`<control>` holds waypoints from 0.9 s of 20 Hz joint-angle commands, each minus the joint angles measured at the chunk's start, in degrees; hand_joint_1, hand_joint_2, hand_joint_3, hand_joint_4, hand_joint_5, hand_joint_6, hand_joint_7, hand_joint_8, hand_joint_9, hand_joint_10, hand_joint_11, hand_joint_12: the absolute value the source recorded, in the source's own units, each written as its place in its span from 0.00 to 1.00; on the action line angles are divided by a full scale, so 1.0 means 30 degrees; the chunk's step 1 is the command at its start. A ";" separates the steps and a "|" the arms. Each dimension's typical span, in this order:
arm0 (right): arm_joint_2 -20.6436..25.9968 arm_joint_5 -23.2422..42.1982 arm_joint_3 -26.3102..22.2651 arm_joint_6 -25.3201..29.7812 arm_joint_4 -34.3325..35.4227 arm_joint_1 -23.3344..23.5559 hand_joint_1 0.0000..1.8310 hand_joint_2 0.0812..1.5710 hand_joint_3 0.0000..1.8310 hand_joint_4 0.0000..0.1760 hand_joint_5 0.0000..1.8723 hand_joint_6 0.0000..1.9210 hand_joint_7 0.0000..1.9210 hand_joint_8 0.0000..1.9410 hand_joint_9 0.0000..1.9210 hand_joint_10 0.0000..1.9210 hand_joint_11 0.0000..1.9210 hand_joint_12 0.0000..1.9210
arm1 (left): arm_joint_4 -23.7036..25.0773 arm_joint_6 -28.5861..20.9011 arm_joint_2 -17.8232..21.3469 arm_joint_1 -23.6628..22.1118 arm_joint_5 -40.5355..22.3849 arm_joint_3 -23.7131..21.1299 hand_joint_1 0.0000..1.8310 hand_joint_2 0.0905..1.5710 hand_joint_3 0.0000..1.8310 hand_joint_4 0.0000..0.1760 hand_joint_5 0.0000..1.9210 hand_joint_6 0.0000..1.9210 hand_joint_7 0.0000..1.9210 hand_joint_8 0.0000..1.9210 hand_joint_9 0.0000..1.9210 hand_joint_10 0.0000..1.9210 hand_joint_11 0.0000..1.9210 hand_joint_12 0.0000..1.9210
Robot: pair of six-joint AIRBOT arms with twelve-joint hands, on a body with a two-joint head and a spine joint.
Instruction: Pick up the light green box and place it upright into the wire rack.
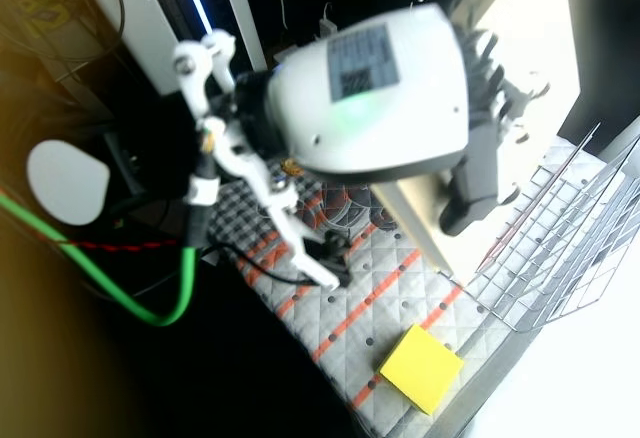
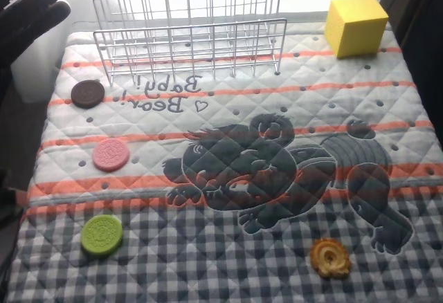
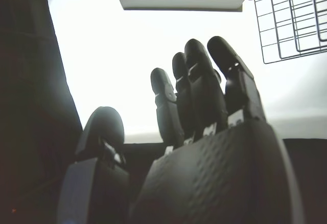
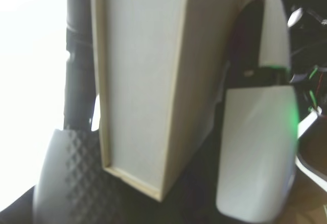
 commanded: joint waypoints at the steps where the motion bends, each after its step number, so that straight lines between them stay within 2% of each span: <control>1: -0.0059 0.1531 0.0305 -0.0005 0.1303 0.0326 0.62 0.73 0.00 0.00 0.47 0.58 0.76 0.00 0.85 0.00 0.75 0.30 | -0.0050 -0.0120 -0.0059 -0.0224 -0.2277 0.0080 0.27 0.74 0.00 0.41 0.31 0.00 0.25 0.00 0.26 0.00 0.00 0.51; 2: -0.0273 0.1475 0.0469 -0.0005 0.1469 0.0303 0.62 0.72 0.00 0.00 0.48 0.57 0.76 0.00 0.86 0.00 0.75 0.30 | -0.0025 -0.0120 -0.0069 -0.0268 -0.2262 0.0084 0.27 0.74 0.00 0.39 0.31 0.00 0.25 0.00 0.27 0.00 0.00 0.51; 3: -0.0493 0.1412 0.0622 -0.0005 0.1637 0.0204 0.62 0.72 0.00 0.00 0.49 0.56 0.76 0.00 0.86 0.01 0.77 0.30 | 0.0001 -0.0120 -0.0077 -0.0310 -0.2239 0.0091 0.27 0.73 0.00 0.44 0.31 0.00 0.25 0.00 0.26 0.00 0.00 0.50; 5: -0.0890 0.1385 0.0880 -0.0005 0.1944 -0.0142 0.62 0.72 0.00 0.00 0.49 0.56 0.77 0.00 0.86 0.01 0.77 0.30 | 0.0022 -0.0120 -0.0084 -0.0350 -0.2202 0.0107 0.27 0.73 0.00 0.44 0.31 0.00 0.25 0.00 0.26 0.00 0.00 0.50; 6: -0.1163 0.1378 0.1077 -0.0005 0.2145 -0.0392 0.63 0.71 0.00 0.00 0.50 0.54 0.77 0.00 0.86 0.00 0.77 0.30 | 0.0022 -0.0120 -0.0082 -0.0362 -0.2197 0.0110 0.28 0.73 0.00 0.39 0.32 0.00 0.26 0.00 0.26 0.00 0.00 0.52; 7: -0.1325 0.1362 0.1197 -0.0005 0.2267 -0.0549 0.63 0.71 0.00 0.00 0.50 0.54 0.77 0.00 0.86 0.00 0.77 0.30 | 0.0028 -0.0120 -0.0090 -0.0381 -0.2195 0.0116 0.28 0.73 0.00 0.39 0.32 0.00 0.26 0.00 0.26 0.00 0.00 0.52; 9: -0.1556 0.1257 0.1350 -0.0005 0.2433 -0.0761 0.63 0.70 0.00 0.00 0.51 0.52 0.76 0.00 0.85 0.00 0.76 0.29 | 0.0066 -0.0120 -0.0107 -0.0446 -0.2155 0.0120 0.27 0.73 0.00 0.47 0.31 0.00 0.26 0.00 0.27 0.00 0.00 0.52; 12: -0.1747 0.1091 0.1493 -0.0005 0.2449 -0.0978 0.63 0.70 0.00 0.00 0.51 0.52 0.77 0.00 0.86 0.00 0.77 0.27 | 0.0078 -0.0120 -0.0176 -0.0482 -0.2107 0.0160 0.27 0.74 0.00 0.47 0.31 0.00 0.26 0.00 0.27 0.00 0.00 0.52; 14: -0.1835 0.1057 0.1533 -0.0005 0.2449 -0.1122 0.63 0.70 0.00 0.00 0.51 0.52 0.77 0.00 0.85 0.00 0.77 0.26 | 0.0078 -0.0120 -0.0197 -0.0492 -0.2088 0.0172 0.28 0.73 0.00 0.43 0.31 0.00 0.27 0.00 0.27 0.00 0.00 0.52; 15: -0.1921 0.1053 0.1575 -0.0005 0.2466 -0.1167 0.63 0.70 0.00 0.00 0.52 0.50 0.77 0.00 0.86 0.00 0.77 0.26 | 0.0078 -0.0120 -0.0203 -0.0494 -0.2088 0.0173 0.28 0.74 0.00 0.37 0.32 0.00 0.26 0.00 0.27 0.00 0.00 0.52; 18: -0.2227 0.0998 0.1774 -0.0005 0.2569 -0.1378 0.63 0.69 0.00 0.00 0.53 0.49 0.77 0.00 0.86 0.00 0.78 0.25 | 0.0105 -0.0120 -0.0245 -0.0536 -0.2074 0.0202 0.28 0.73 0.00 0.34 0.32 0.00 0.27 0.00 0.27 0.00 0.00 0.52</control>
